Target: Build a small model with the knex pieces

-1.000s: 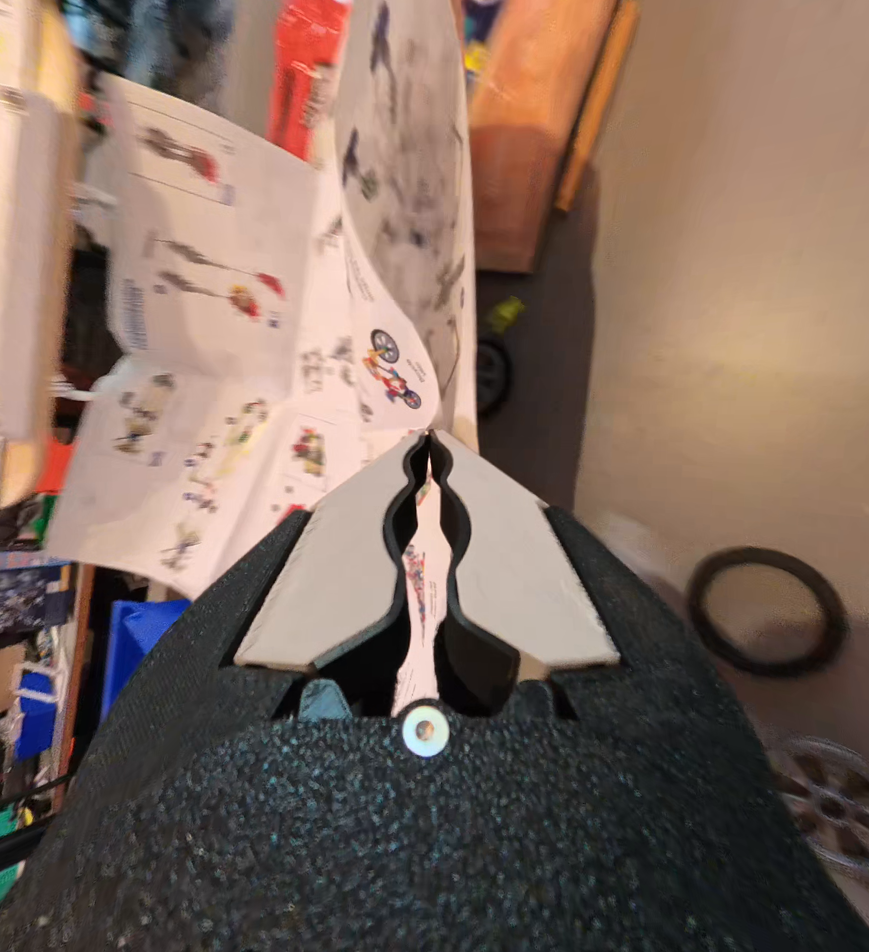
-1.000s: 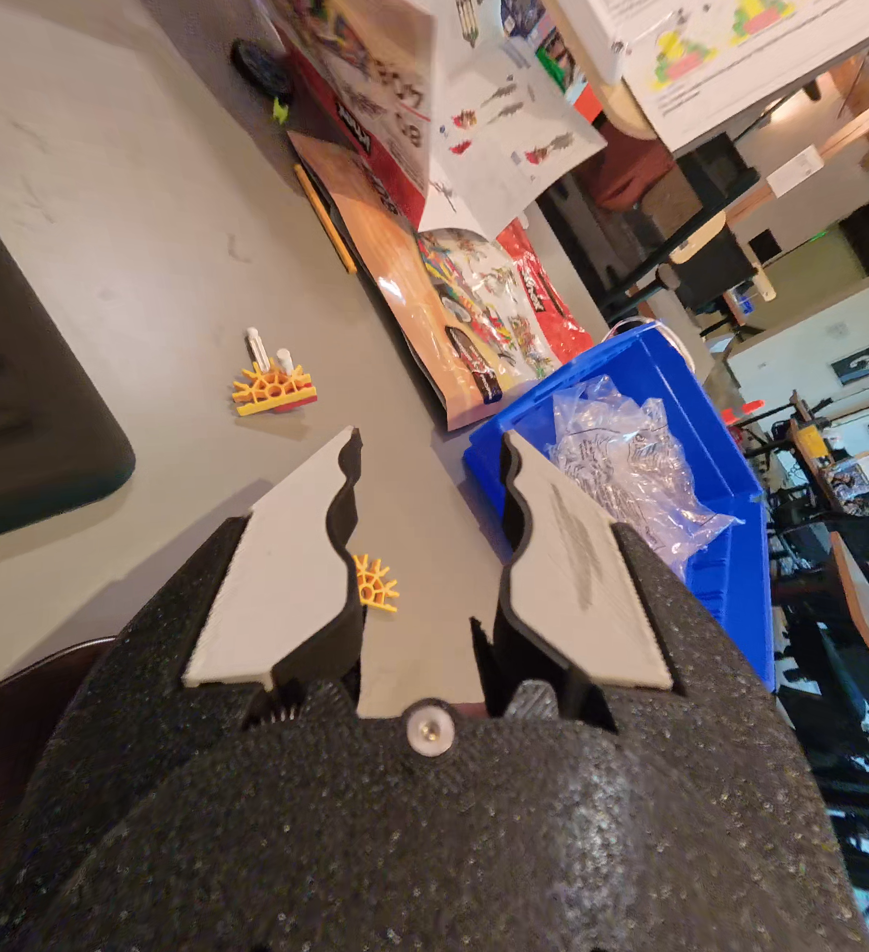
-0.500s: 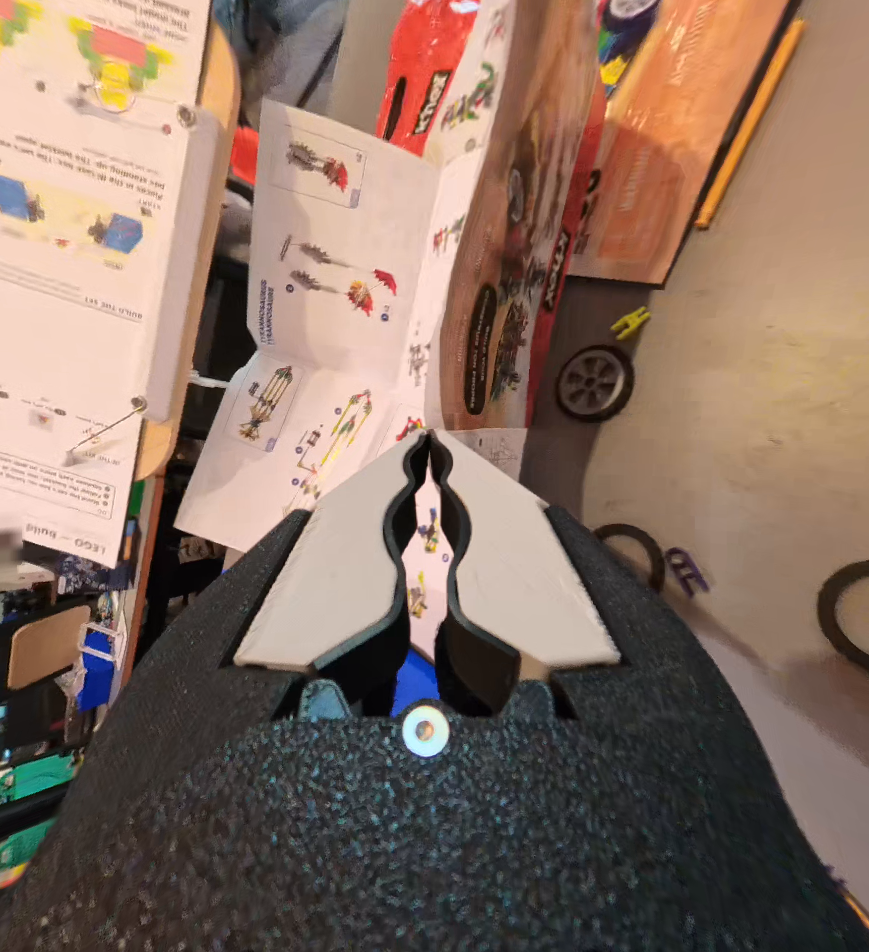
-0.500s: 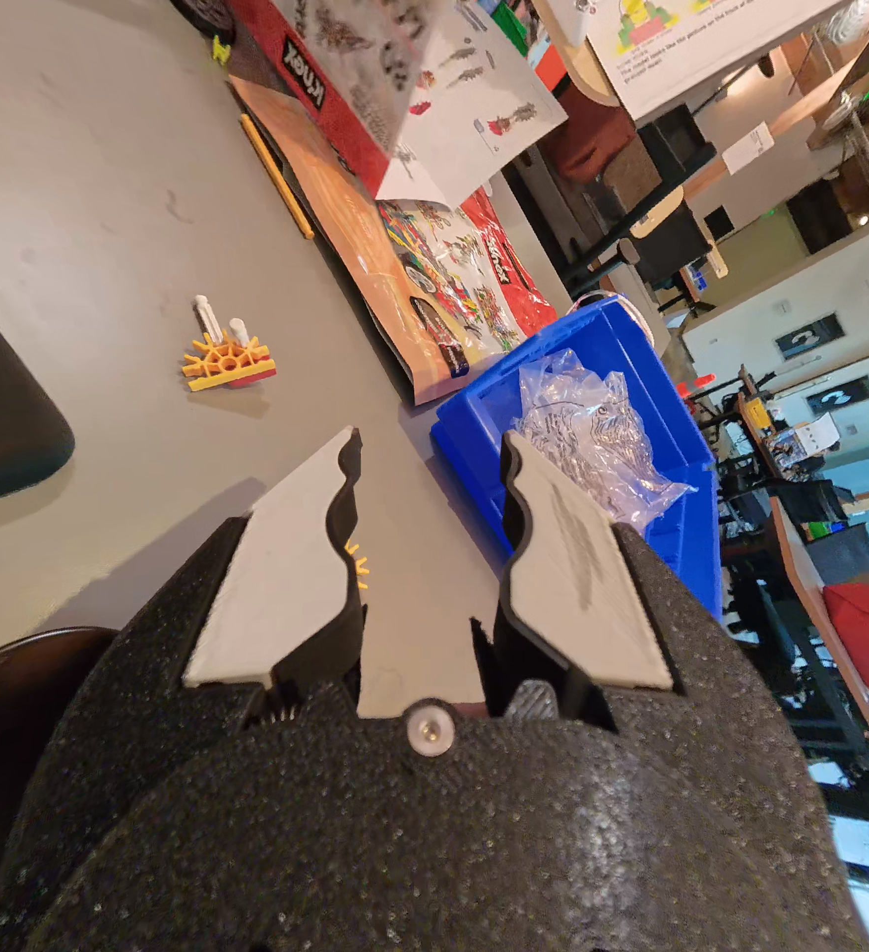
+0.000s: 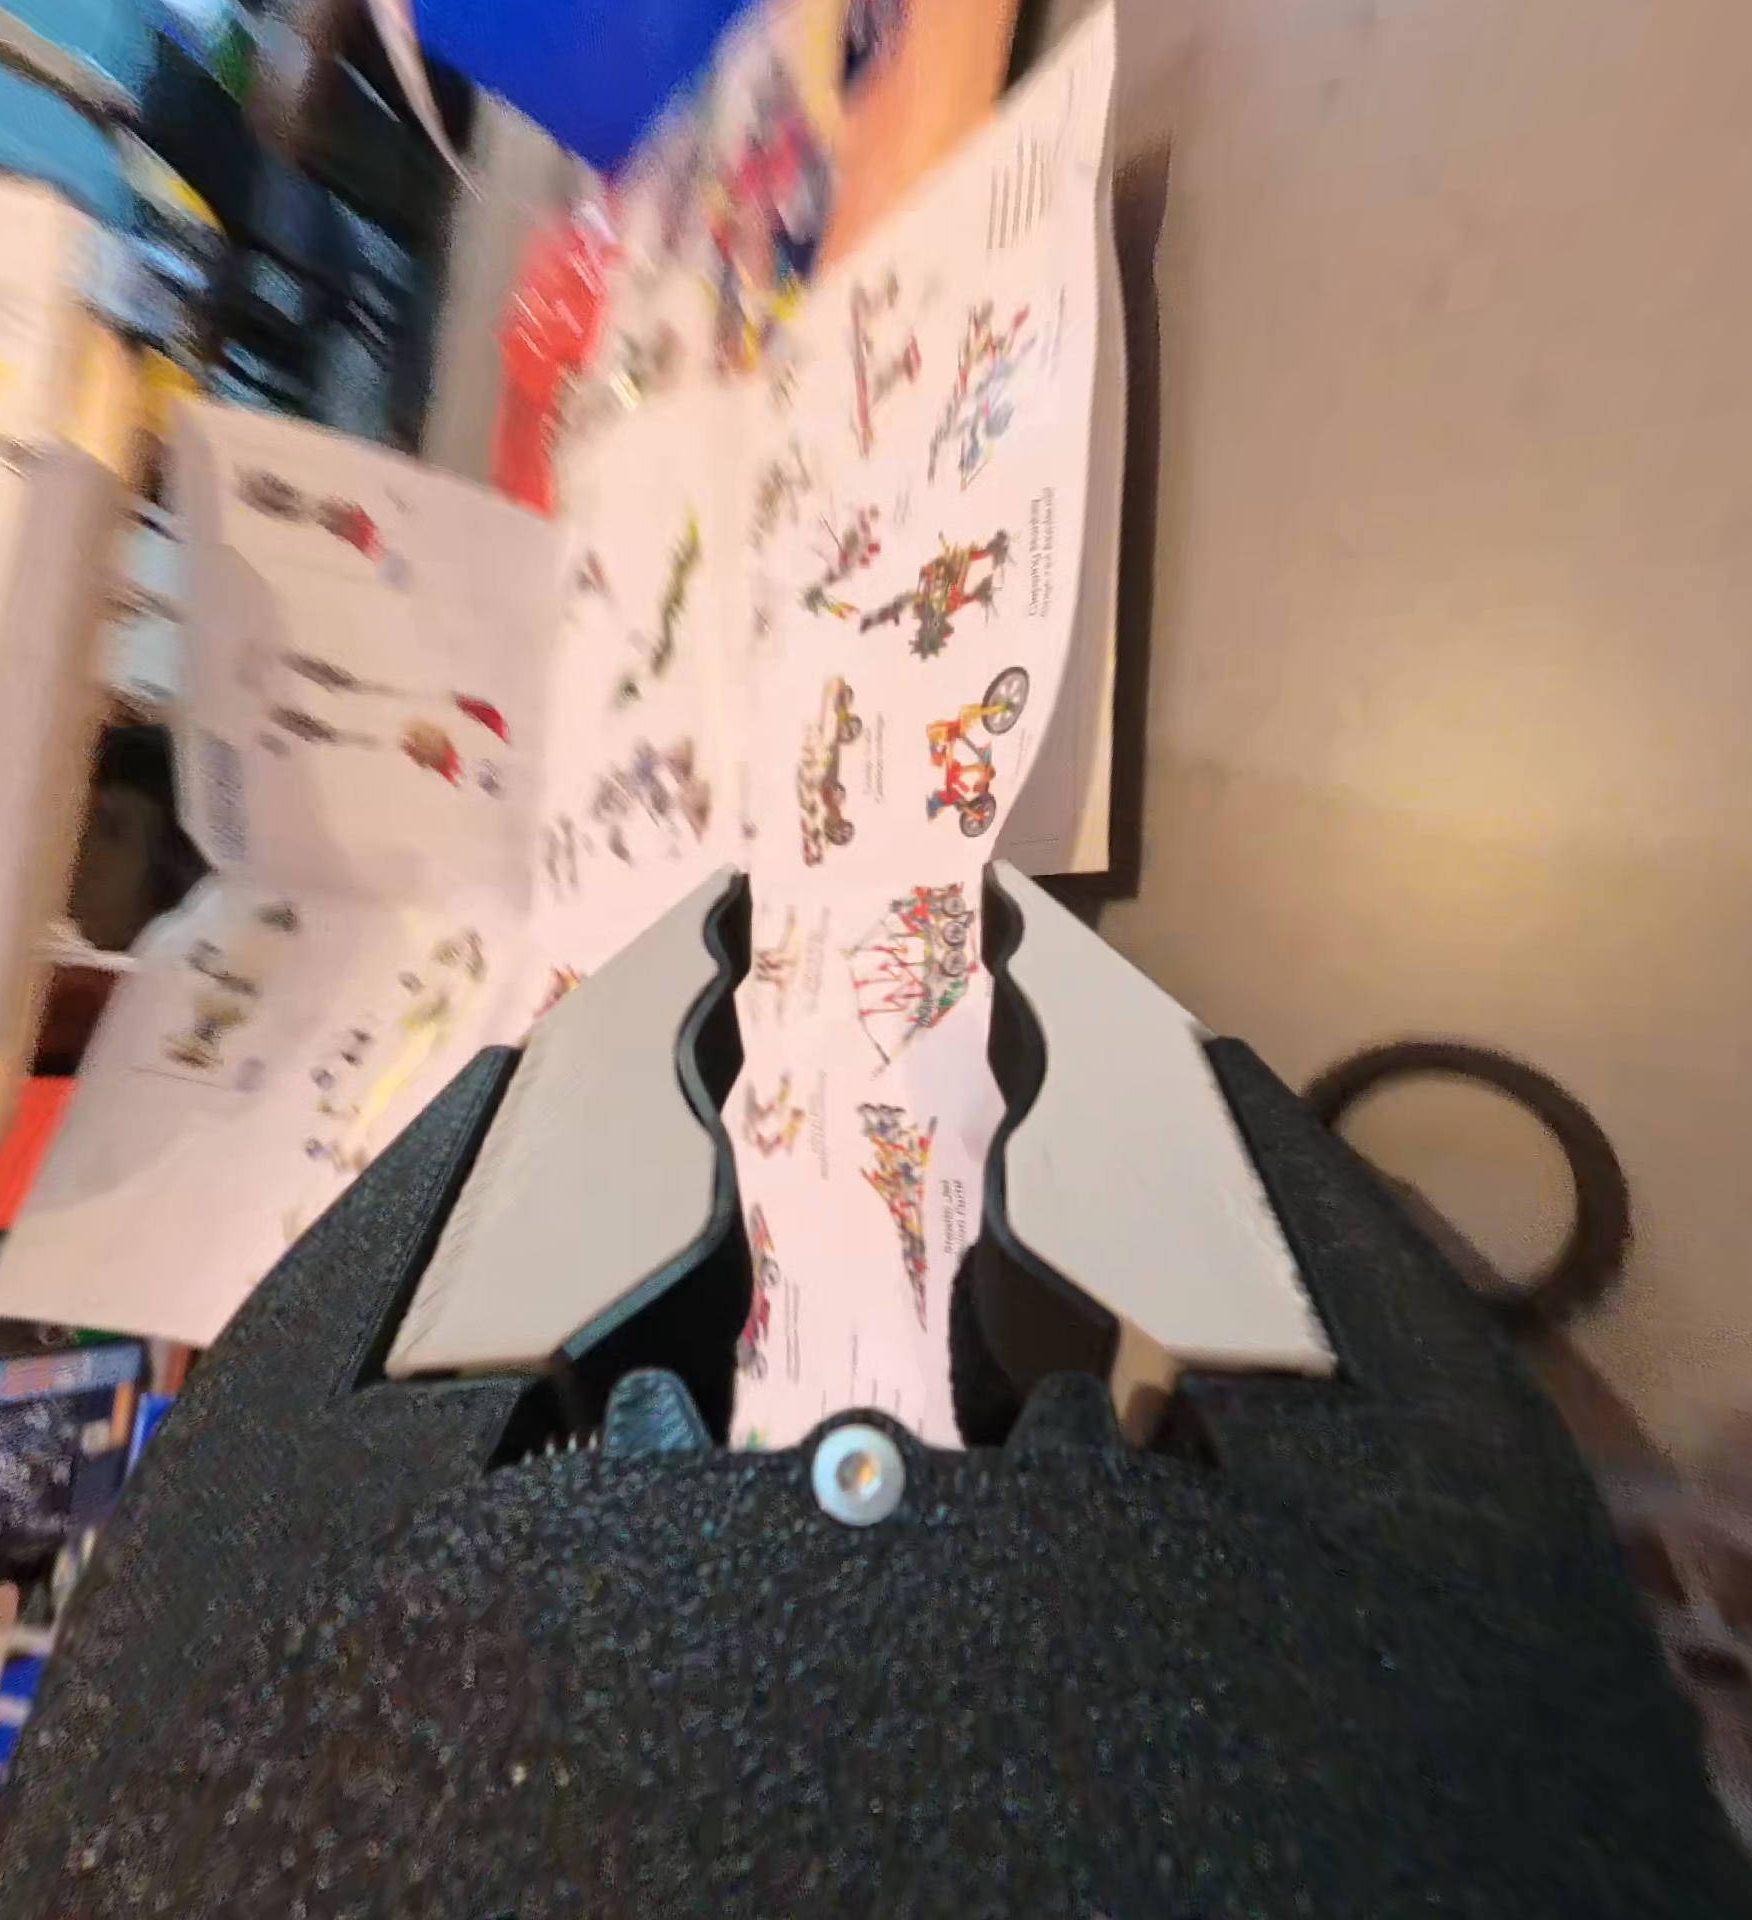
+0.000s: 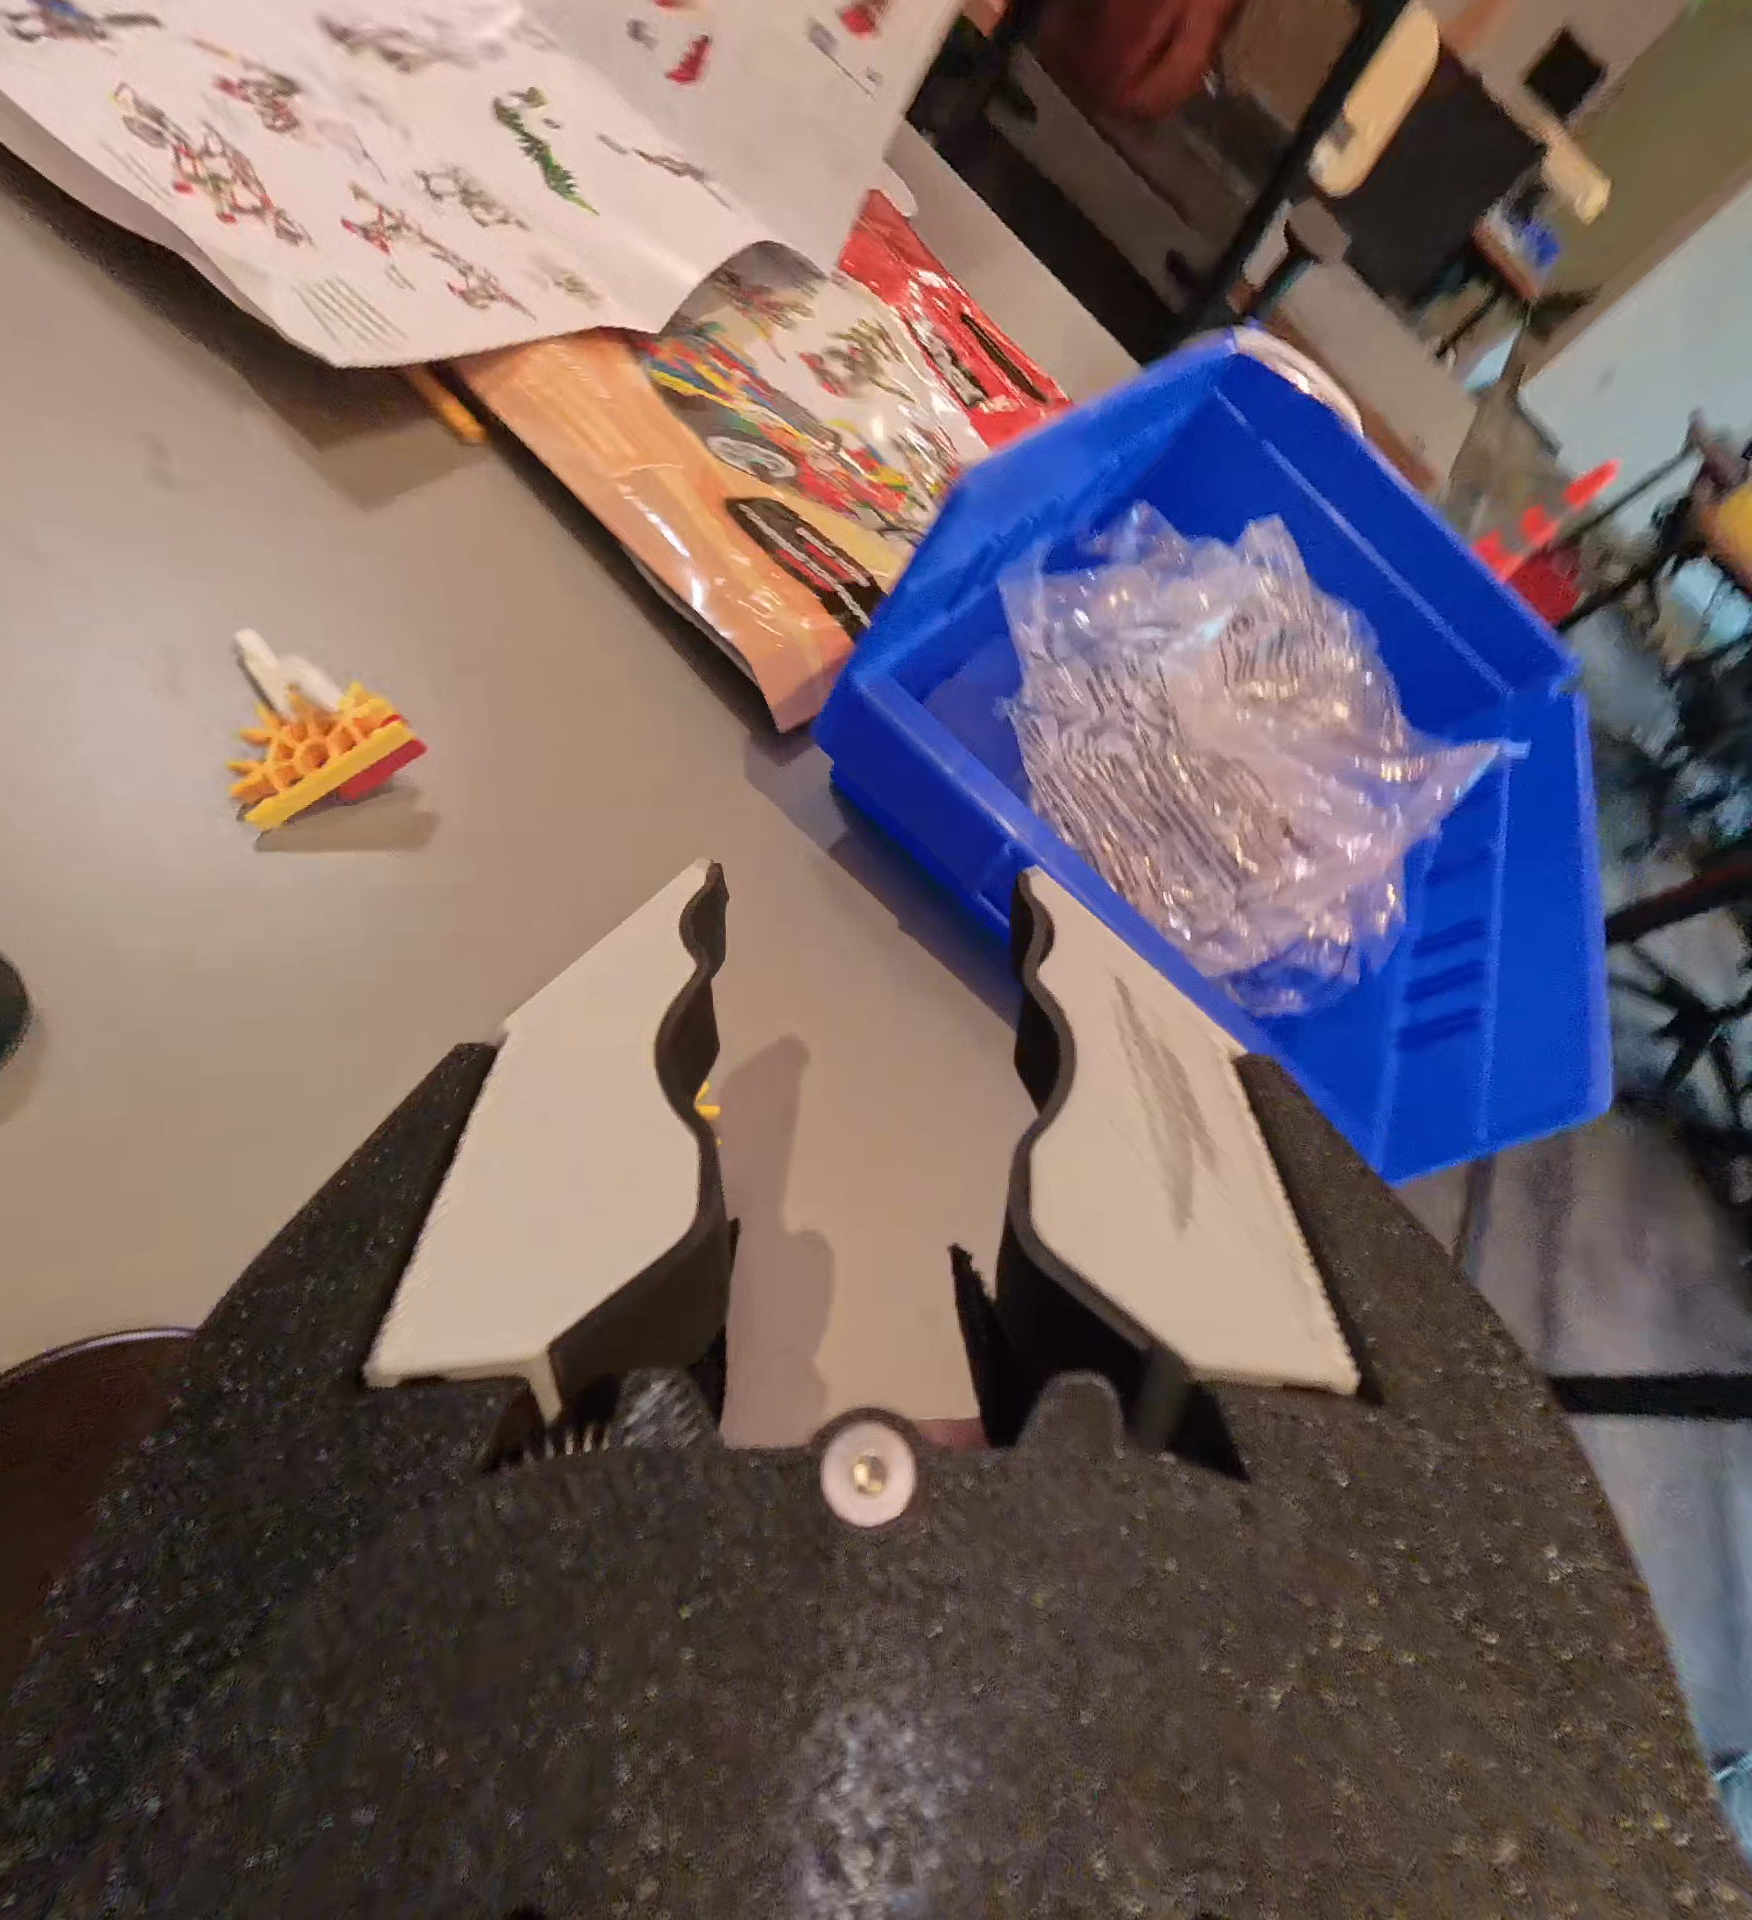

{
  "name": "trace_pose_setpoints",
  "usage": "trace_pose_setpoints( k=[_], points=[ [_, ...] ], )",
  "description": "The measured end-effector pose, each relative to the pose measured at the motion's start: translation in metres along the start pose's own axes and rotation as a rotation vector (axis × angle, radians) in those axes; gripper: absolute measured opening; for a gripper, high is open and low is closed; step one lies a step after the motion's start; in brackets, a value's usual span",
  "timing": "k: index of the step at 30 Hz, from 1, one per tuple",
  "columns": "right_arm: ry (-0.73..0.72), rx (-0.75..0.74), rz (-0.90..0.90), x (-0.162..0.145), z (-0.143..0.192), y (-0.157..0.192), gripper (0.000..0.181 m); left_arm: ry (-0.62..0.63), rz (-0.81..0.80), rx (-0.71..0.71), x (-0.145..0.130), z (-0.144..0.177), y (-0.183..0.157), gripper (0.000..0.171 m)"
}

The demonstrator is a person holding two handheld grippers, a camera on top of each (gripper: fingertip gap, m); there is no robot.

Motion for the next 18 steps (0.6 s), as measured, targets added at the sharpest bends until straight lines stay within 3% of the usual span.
trace_pose_setpoints(
  k=[3,7,11,14,18],
  points=[
    [0.023,0.172,-0.139,-0.007,-0.003,0.009,0.056,-0.149,-0.037,0.144,0.017,-0.003,-0.009,0.040],
    [0.018,0.357,-0.149,-0.006,-0.002,0.030,0.059,-0.179,-0.038,0.097,0.025,-0.005,-0.031,0.036],
    [0.040,0.406,-0.077,-0.003,-0.004,0.049,0.059,-0.151,0.044,0.016,0.018,-0.010,-0.034,0.034],
    [0.063,0.452,-0.055,0.011,-0.010,0.078,0.059,-0.176,-0.004,0.025,0.026,-0.006,-0.038,0.030],
    [0.166,0.401,0.047,0.018,-0.032,0.110,0.059,-0.166,-0.077,0.010,0.035,-0.008,-0.051,0.029]
  ],
)
Point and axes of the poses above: each gripper's, where its closed fingertips meet, z back along the fingers, x out of its top, y = z × x across the jaws, the point moved 4 cm from there along z, back along the fingers, and after that the axes turned 4 degrees about y, right-handed, at the moved point
